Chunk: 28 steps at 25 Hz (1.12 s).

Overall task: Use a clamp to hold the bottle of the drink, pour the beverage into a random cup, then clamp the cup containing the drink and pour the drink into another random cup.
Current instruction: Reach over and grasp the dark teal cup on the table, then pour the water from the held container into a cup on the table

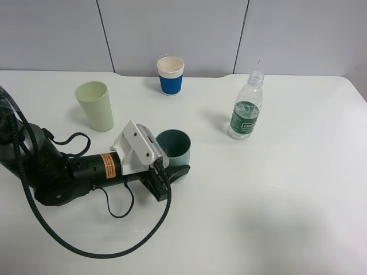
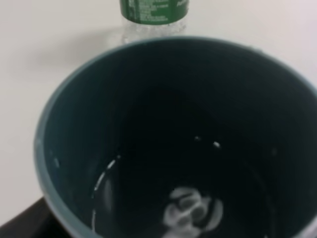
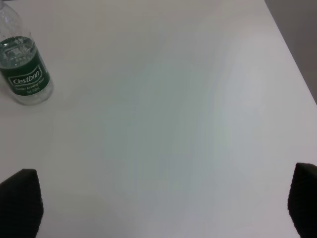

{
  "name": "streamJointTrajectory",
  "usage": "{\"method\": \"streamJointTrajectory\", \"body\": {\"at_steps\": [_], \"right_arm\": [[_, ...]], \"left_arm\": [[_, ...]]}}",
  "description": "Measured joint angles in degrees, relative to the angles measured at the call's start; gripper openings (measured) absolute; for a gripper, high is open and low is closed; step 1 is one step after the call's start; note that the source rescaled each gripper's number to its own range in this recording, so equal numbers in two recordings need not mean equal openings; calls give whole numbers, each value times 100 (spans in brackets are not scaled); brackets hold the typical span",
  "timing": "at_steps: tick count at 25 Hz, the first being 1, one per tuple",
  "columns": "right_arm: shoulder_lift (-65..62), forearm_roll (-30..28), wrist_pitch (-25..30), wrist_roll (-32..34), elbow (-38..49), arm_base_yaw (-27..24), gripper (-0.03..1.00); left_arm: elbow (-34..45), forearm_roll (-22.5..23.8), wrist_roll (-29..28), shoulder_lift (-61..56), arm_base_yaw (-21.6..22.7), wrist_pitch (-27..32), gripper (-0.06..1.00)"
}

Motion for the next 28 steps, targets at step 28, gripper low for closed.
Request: {"method": "streamJointTrajectory", "body": {"at_steps": [28], "right_arm": [[0,0,0,0,0,0,99]], "left_arm": [[1567,-2854,-68,-2651,0,1002,2]]}}
